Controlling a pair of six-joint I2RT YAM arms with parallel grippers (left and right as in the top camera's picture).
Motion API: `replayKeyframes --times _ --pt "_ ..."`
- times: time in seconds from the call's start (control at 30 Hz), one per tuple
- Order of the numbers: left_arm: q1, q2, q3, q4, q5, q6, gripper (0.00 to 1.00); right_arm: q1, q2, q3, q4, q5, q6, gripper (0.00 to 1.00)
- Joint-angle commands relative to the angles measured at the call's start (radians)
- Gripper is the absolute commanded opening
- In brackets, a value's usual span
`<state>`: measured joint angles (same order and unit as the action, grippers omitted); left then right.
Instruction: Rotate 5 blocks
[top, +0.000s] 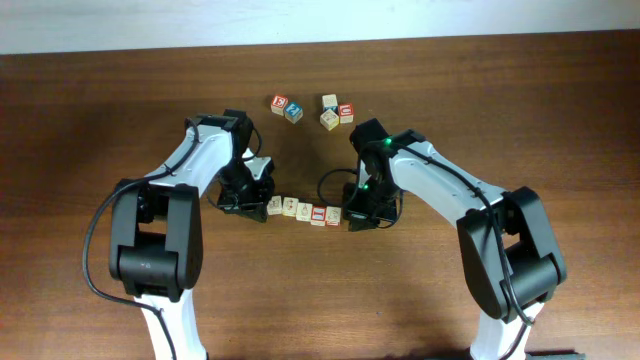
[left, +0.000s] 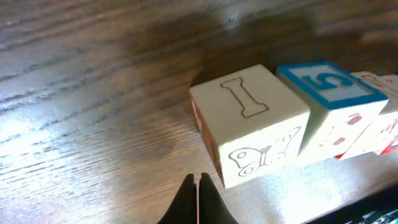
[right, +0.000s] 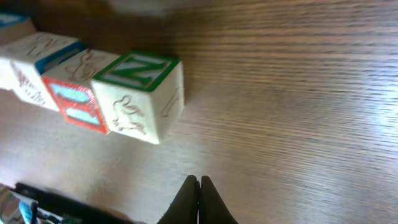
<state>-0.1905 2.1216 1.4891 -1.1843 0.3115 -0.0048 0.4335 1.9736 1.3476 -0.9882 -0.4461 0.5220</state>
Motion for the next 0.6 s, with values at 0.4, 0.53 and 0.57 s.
replayKeyframes --times 0.4,0.53,0.57 --pt "-0.008 0.008 -0.004 0.197 -0.233 0.161 0.01 0.044 -0.035 -0.034 0.108 0.145 -0.015 0.04" --pt "-0.008 0.008 -0.004 0.196 -0.200 0.161 0.00 0.044 -0.031 -0.035 0.160 0.143 -0.008 0.04" --pt "-0.008 0.008 -0.004 0.196 -0.173 0.161 0.00 0.044 -0.031 -0.035 0.168 0.144 -0.008 0.04"
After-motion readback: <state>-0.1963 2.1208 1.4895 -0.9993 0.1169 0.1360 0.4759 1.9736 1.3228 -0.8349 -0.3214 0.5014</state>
